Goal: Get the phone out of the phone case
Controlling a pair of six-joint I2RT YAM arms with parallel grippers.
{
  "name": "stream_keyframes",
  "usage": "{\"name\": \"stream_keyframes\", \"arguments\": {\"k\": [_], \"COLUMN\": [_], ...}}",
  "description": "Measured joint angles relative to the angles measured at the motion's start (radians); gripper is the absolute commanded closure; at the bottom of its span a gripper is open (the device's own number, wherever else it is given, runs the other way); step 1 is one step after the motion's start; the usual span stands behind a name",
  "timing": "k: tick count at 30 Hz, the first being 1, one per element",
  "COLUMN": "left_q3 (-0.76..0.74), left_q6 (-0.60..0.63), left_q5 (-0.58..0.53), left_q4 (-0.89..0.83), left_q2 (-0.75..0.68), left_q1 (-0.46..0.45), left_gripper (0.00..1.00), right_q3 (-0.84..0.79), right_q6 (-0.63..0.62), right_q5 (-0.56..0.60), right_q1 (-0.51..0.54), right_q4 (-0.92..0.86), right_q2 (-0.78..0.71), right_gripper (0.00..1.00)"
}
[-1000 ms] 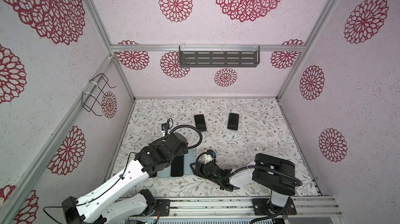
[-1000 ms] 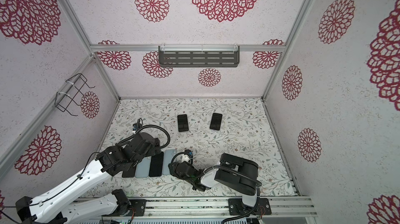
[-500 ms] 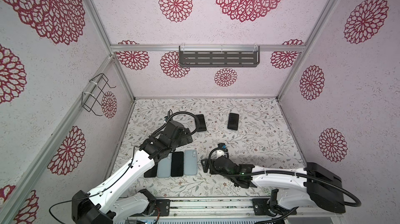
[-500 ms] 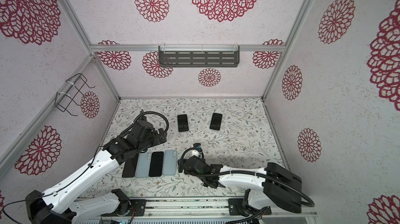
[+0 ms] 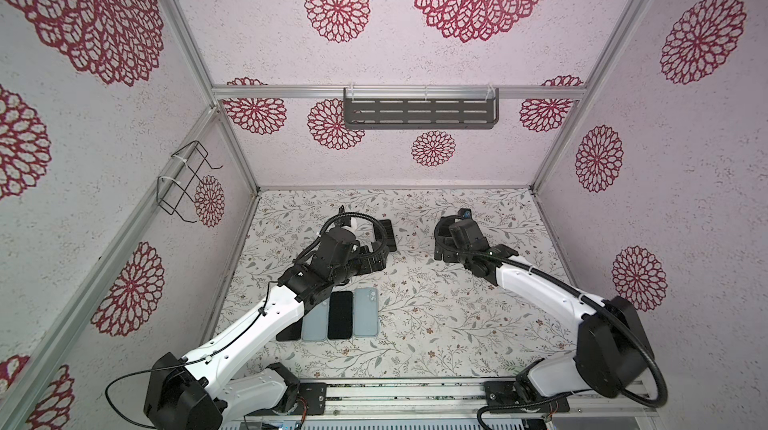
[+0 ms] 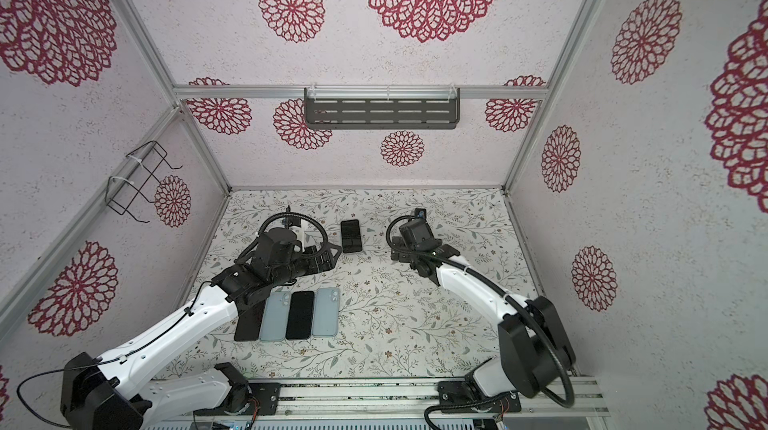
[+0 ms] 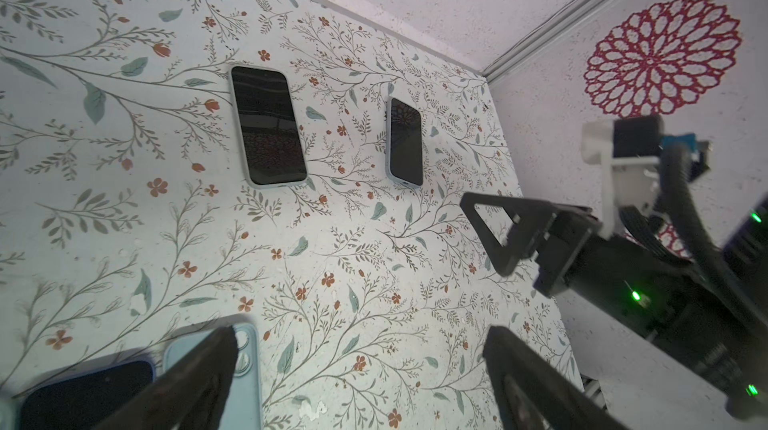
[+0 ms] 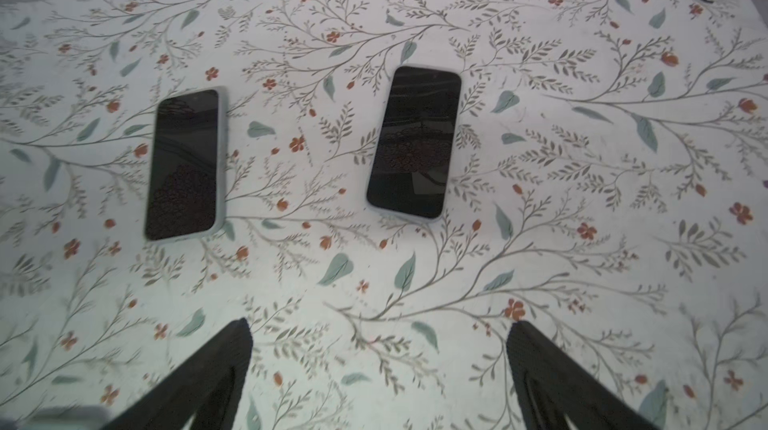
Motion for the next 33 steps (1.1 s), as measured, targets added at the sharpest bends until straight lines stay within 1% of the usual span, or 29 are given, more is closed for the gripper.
{"name": "stream_keyframes", "arguments": {"k": [4, 7, 10, 13, 23, 33], "left_q3": [-0.023, -0.036, -0.036, -0.036, -0.036, -0.035], "left_q6": [0.000, 0.000, 0.000, -0.001, -0.011, -0.016], "left_q5": [0.013, 0.014, 0.014, 0.014, 0.014, 0.017], "left_q4": [0.015, 0.015, 0.022, 0.023, 0.042, 0.059], "left_q2": [0.004, 0.007, 0.019, 0.033, 0.069, 0.090], "left_q1": [-0.006, -0.010, -0.012, -0.014, -0.028, -0.033], "left_gripper": [0.03, 0.03, 0.03, 0.03, 0.03, 0.03], "right_q3": [0.142, 0.234, 0.314, 0.373, 0.449, 0.450], "right_q6": [-0.071, -0.096, -0.108, -0.111, -0.110, -0.110], "right_q5": [-0.050, -0.082, -0.108, -0.124, -0.130, -0.127], "right_q1": [-0.074, -0.109, -0.130, -0.141, -0.155, -0.170], "right_q4": [-0.008, -0.015, -0.019, -0.026, -0.040, -0.047], "right_q2": [0.196, 0.323, 0.425, 0.493, 0.595, 0.611], "right_gripper": [0.01, 0.02, 0.02, 0.02, 0.04, 0.05]}}
